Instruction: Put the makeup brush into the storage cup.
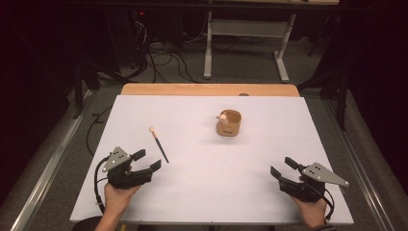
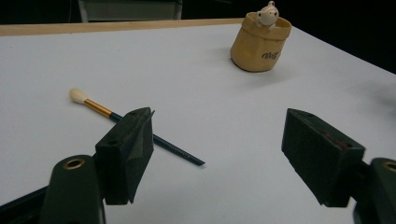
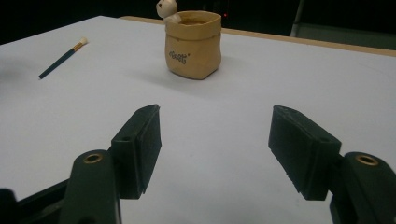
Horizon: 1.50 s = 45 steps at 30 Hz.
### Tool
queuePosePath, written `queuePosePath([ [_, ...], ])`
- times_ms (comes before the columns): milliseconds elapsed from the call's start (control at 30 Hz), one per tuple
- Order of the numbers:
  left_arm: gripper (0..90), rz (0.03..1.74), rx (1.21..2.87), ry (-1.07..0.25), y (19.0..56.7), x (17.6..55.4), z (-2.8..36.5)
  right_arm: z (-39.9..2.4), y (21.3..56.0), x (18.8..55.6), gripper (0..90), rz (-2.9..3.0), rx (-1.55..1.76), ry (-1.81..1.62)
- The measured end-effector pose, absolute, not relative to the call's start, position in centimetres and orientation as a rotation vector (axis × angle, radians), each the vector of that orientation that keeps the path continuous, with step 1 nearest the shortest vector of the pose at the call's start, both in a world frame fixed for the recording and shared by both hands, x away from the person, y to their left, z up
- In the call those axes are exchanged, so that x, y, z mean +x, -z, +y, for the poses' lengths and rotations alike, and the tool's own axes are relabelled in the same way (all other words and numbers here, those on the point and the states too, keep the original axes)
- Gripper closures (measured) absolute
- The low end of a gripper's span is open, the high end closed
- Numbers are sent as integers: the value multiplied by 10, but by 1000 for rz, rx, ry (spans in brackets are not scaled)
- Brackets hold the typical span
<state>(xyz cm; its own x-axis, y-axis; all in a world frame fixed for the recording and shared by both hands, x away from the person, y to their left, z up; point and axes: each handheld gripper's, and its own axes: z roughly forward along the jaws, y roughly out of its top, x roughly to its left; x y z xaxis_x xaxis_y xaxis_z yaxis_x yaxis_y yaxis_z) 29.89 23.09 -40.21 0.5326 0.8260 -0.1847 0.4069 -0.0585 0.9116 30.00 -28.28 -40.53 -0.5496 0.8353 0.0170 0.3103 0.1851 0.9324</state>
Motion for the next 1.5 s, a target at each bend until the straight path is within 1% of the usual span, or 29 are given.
queuePosePath([
  [1500, 266, 1044, 1647, -463, 396, 299, 226, -281, 405, 299, 361, 1971, 1073, -1366],
])
